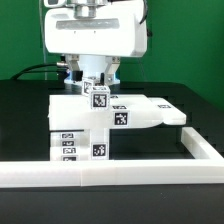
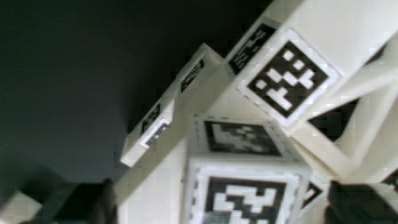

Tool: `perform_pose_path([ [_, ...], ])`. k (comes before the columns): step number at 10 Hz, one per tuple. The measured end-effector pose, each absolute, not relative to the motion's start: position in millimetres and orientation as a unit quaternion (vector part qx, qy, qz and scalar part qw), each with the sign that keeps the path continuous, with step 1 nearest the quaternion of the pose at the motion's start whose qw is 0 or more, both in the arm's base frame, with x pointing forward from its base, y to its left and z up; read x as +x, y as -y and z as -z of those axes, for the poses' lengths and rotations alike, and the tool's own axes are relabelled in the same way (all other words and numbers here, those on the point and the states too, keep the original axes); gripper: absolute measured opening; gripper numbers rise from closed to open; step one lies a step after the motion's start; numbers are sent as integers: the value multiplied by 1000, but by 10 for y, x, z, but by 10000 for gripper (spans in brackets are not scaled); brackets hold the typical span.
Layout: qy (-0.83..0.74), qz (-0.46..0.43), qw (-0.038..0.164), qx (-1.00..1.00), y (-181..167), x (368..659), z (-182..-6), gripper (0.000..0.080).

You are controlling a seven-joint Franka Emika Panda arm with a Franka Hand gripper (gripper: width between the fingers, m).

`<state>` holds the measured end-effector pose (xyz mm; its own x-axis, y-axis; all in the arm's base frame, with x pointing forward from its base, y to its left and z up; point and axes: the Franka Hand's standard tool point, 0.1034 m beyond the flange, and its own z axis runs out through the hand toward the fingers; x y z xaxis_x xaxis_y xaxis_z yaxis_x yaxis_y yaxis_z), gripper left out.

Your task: Assemble chair

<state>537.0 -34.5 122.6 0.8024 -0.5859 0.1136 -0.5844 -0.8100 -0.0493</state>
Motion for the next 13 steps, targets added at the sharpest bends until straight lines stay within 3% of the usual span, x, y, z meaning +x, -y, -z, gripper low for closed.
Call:
perform_pose_path([
  [3,-159,61,-2,-985,347,5369,-1233,647],
  [13,188,50,-25,-981,288,5354,-1231,649],
])
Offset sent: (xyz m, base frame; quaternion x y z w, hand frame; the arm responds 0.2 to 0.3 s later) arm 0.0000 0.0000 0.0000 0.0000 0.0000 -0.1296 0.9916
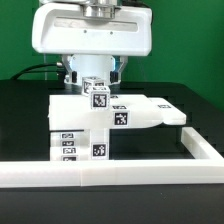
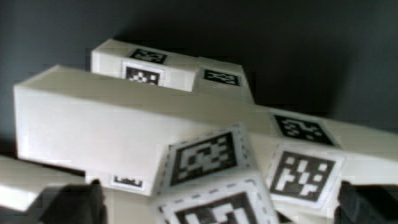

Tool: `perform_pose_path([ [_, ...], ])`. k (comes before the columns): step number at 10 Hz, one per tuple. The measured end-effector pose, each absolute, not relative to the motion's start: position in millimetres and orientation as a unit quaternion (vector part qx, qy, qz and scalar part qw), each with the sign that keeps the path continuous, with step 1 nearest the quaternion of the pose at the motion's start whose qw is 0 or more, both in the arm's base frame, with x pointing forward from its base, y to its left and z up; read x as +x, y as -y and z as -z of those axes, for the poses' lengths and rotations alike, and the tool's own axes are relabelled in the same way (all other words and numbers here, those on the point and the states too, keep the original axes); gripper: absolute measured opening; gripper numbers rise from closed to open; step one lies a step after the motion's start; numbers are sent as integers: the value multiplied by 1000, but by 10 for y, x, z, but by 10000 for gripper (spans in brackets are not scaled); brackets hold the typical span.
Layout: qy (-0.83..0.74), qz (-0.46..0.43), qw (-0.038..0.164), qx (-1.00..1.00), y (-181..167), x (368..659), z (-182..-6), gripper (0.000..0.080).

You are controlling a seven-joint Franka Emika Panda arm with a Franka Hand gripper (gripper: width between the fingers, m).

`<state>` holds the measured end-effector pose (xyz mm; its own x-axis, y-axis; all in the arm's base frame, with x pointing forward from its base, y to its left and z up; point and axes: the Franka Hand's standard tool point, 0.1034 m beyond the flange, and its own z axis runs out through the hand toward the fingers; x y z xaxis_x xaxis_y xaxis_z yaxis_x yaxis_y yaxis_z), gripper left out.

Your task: Assemble chair

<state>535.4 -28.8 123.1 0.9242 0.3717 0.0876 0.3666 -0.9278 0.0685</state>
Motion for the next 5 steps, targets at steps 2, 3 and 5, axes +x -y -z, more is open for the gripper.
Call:
perform_pose_path([
  [2,-203,-50,27,978,281,5369,-1234,649],
  [3,-203,-50,27,978,281,5373,-1235,533],
  [5,-202,-49,27,978,287,5367,-1230,394],
])
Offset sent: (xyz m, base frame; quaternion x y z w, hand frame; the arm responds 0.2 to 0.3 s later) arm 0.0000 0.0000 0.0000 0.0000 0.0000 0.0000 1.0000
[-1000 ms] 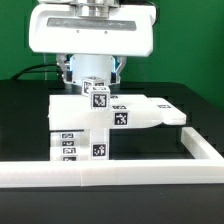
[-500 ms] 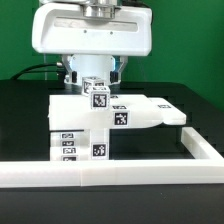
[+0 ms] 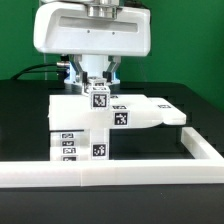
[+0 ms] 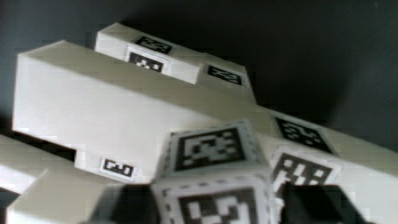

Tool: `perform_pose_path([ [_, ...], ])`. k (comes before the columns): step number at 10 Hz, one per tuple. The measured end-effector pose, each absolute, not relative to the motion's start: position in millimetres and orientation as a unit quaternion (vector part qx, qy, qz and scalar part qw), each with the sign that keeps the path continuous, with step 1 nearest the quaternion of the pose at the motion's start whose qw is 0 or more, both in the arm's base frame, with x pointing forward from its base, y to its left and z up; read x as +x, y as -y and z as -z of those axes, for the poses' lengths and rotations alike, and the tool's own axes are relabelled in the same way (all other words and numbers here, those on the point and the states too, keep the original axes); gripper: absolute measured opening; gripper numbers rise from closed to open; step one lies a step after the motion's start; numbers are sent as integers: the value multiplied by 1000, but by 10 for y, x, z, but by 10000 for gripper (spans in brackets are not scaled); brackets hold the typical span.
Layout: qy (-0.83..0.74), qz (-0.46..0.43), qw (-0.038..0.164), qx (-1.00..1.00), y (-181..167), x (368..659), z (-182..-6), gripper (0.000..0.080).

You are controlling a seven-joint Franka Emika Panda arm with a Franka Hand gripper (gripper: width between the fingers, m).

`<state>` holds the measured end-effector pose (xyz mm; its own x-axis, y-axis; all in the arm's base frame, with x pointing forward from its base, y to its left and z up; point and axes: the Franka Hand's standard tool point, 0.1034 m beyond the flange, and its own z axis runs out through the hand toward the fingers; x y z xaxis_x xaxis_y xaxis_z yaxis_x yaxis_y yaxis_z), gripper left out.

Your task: Assemble chair

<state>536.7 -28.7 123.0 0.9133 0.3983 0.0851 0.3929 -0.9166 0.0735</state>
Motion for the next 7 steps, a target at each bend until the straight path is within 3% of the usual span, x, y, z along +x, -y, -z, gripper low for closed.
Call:
perform_pose_path([
  [1,-198,-49,27,979,288,5366,-1229,285],
  [7,-21,-54,18,998,303,5369,-1224,287],
])
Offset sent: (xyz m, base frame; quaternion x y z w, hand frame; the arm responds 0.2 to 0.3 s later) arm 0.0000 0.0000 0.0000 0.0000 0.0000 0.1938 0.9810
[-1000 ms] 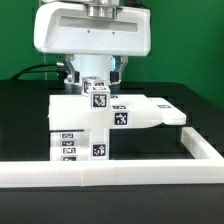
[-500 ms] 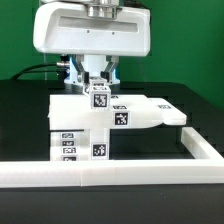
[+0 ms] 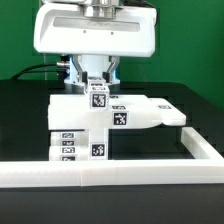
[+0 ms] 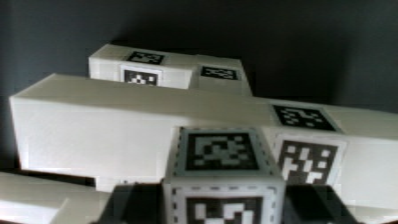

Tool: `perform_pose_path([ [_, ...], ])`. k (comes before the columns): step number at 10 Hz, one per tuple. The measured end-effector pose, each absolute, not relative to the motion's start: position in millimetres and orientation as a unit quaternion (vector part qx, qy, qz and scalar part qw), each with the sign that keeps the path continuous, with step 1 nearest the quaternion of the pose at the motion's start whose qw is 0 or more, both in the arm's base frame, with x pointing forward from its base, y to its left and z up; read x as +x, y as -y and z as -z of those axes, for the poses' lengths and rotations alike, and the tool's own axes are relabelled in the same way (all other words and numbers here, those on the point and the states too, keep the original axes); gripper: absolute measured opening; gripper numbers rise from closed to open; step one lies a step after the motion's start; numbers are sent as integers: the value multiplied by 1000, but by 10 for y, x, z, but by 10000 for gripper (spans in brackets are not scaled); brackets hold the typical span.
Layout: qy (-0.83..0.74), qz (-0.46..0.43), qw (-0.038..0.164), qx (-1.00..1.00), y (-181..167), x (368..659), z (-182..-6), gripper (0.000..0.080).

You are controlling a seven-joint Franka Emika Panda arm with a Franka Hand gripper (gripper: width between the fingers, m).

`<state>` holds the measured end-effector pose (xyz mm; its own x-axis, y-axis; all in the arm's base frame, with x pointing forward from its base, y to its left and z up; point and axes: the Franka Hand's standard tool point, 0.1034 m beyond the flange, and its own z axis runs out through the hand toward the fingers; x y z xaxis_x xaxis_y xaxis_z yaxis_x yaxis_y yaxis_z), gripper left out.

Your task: Assemble chair

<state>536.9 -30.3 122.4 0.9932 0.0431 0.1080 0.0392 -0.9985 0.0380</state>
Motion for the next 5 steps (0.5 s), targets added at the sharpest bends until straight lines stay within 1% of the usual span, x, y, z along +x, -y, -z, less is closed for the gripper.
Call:
perform_pose_path([
  [2,50,-63,17,997,329,5386,-1222,288],
  [5,188,-66,5,980,328,5388,-1221,288],
])
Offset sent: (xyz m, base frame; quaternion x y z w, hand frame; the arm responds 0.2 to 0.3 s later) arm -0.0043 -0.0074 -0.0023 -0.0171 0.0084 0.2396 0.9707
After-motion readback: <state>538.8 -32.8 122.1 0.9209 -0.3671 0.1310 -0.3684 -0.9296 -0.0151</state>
